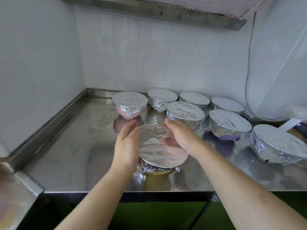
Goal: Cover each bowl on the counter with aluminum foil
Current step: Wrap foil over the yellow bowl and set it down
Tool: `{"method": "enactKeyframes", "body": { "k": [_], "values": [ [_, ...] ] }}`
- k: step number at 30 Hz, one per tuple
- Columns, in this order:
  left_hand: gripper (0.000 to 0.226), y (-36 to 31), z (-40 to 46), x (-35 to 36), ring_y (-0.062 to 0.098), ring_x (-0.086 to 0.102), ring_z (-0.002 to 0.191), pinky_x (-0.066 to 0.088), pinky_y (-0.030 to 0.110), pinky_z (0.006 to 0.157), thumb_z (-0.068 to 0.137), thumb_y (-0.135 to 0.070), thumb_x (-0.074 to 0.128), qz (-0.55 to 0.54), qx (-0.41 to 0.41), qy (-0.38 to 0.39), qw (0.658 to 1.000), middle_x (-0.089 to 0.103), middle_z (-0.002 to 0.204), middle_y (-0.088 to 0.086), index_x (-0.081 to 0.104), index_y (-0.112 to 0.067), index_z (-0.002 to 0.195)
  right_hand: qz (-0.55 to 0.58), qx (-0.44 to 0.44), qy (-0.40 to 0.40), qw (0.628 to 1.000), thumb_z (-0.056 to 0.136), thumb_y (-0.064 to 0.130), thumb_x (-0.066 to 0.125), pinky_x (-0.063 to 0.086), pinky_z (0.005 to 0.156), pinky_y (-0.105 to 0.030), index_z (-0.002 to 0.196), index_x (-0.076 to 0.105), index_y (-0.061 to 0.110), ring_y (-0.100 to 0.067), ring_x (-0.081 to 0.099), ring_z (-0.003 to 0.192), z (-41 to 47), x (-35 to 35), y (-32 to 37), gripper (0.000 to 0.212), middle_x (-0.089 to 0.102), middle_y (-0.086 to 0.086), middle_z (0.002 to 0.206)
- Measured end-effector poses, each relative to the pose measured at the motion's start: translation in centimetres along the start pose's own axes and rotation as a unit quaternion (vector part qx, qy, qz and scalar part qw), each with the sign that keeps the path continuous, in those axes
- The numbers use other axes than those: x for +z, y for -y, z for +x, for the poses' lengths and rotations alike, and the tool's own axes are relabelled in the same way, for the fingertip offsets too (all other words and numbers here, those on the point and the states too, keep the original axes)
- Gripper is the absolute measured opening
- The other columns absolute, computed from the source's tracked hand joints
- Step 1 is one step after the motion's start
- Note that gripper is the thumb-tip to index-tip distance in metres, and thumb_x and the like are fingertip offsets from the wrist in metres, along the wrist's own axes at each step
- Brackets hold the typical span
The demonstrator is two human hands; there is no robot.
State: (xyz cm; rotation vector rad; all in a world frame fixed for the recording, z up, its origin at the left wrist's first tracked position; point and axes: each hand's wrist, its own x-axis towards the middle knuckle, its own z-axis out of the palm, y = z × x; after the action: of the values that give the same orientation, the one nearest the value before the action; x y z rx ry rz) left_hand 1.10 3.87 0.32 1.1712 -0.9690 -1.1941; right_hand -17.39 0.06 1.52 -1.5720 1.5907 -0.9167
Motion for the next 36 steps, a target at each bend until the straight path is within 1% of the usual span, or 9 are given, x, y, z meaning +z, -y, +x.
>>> {"method": "enactKeyframes", "body": {
  "k": [3, 6, 9, 16, 22, 27, 32, 34, 36],
  "values": [
    [0.034, -0.2, 0.7, 0.3, 0.021, 0.071, 0.113, 0.052, 0.05, 0.108, 0.088, -0.032, 0.061, -0.027, -0.01, 0.012, 0.999, 0.077, 0.117, -0.001, 0.074, -0.029, 0.119, 0.129, 0.001, -0.109, 0.986, 0.109, 0.039, 0.051, 0.054, 0.091, -0.033, 0.109, 0.076, 0.025, -0.007, 0.075, 0.099, -1.0, 0.1, -0.1, 0.029, 0.079, 0.009, 0.107],
    [0.03, 1.2, 0.7, 0.1, 0.022, 0.073, 0.112, 0.056, 0.046, 0.103, 0.102, -0.013, 0.053, -0.041, -0.014, 0.019, 0.999, 0.078, 0.116, 0.002, 0.077, -0.023, 0.118, 0.294, 0.044, -0.198, 0.934, 0.103, 0.025, 0.056, 0.058, 0.089, -0.038, 0.104, 0.078, 0.014, -0.018, 0.077, 0.097, -2.1, 0.5, -0.4, 0.025, 0.081, -0.001, 0.104],
    [0.036, 2.1, 0.3, 0.4, 0.018, 0.074, 0.11, 0.057, 0.038, 0.099, 0.105, -0.008, 0.045, -0.074, -0.01, 0.022, 0.997, 0.078, 0.115, 0.003, 0.076, -0.018, 0.119, 0.393, 0.078, -0.192, 0.896, 0.099, 0.026, 0.06, 0.061, 0.085, -0.041, 0.101, 0.082, 0.015, -0.024, 0.079, 0.086, -3.7, 1.8, -0.6, 0.025, 0.082, -0.005, 0.098],
    [0.036, 3.0, -0.5, 1.8, 0.02, 0.074, 0.107, 0.055, 0.037, 0.09, 0.107, -0.022, 0.045, -0.171, -0.025, -0.028, 0.984, 0.08, 0.106, 0.001, 0.081, -0.019, 0.105, 0.512, 0.088, -0.192, 0.833, 0.106, 0.039, 0.048, 0.055, 0.103, -0.061, 0.114, 0.082, 0.02, -0.036, 0.075, 0.111, -4.8, 3.7, -1.4, 0.04, 0.08, -0.01, 0.115],
    [0.052, 4.3, -0.5, 2.2, 0.033, 0.068, 0.12, 0.047, 0.055, 0.112, 0.098, -0.043, 0.042, -0.254, -0.024, -0.049, 0.966, 0.074, 0.124, 0.014, 0.074, -0.011, 0.124, 0.599, 0.112, -0.201, 0.767, 0.108, 0.042, 0.046, 0.056, 0.102, -0.051, 0.12, 0.076, 0.012, -0.037, 0.075, 0.11, -5.2, 5.7, -1.6, 0.044, 0.08, -0.015, 0.111],
    [0.052, 4.4, -0.4, 2.2, 0.035, 0.069, 0.12, 0.047, 0.056, 0.112, 0.092, -0.046, 0.048, -0.274, -0.029, -0.06, 0.96, 0.074, 0.124, 0.014, 0.075, -0.013, 0.123, 0.587, 0.121, -0.208, 0.773, 0.108, 0.042, 0.048, 0.054, 0.106, -0.054, 0.127, 0.073, 0.011, -0.037, 0.074, 0.111, -5.0, 6.1, -1.7, 0.045, 0.079, -0.015, 0.115],
    [0.036, 3.4, -1.1, 1.8, 0.025, 0.071, 0.113, 0.053, 0.037, 0.093, 0.104, -0.033, 0.046, -0.204, -0.019, -0.072, 0.976, 0.078, 0.115, 0.001, 0.079, -0.019, 0.106, 0.522, 0.126, -0.208, 0.818, 0.11, 0.042, 0.05, 0.055, 0.104, -0.05, 0.116, 0.075, 0.017, -0.03, 0.075, 0.108, -5.1, 5.3, -1.9, 0.036, 0.082, -0.006, 0.104],
    [0.034, 3.0, -1.6, 1.0, 0.01, 0.061, 0.124, 0.043, 0.031, 0.105, 0.106, -0.044, 0.047, -0.111, 0.01, -0.065, 0.992, 0.067, 0.132, -0.013, 0.071, -0.025, 0.122, 0.472, 0.12, -0.199, 0.851, 0.11, 0.046, 0.048, 0.052, 0.109, -0.056, 0.117, 0.075, 0.021, -0.031, 0.075, 0.111, -5.3, 4.6, -2.2, 0.037, 0.082, -0.004, 0.106],
    [0.041, 3.0, -1.7, -0.1, -0.014, 0.052, 0.122, 0.036, 0.022, 0.111, 0.103, -0.054, 0.051, -0.018, 0.06, -0.015, 0.998, 0.059, 0.133, -0.028, 0.062, -0.034, 0.137, 0.443, 0.081, -0.163, 0.878, 0.104, 0.05, 0.057, 0.047, 0.114, -0.057, 0.13, 0.072, 0.023, -0.03, 0.069, 0.123, -5.5, 3.6, -2.7, 0.04, 0.078, -0.003, 0.123]
  ]
}}
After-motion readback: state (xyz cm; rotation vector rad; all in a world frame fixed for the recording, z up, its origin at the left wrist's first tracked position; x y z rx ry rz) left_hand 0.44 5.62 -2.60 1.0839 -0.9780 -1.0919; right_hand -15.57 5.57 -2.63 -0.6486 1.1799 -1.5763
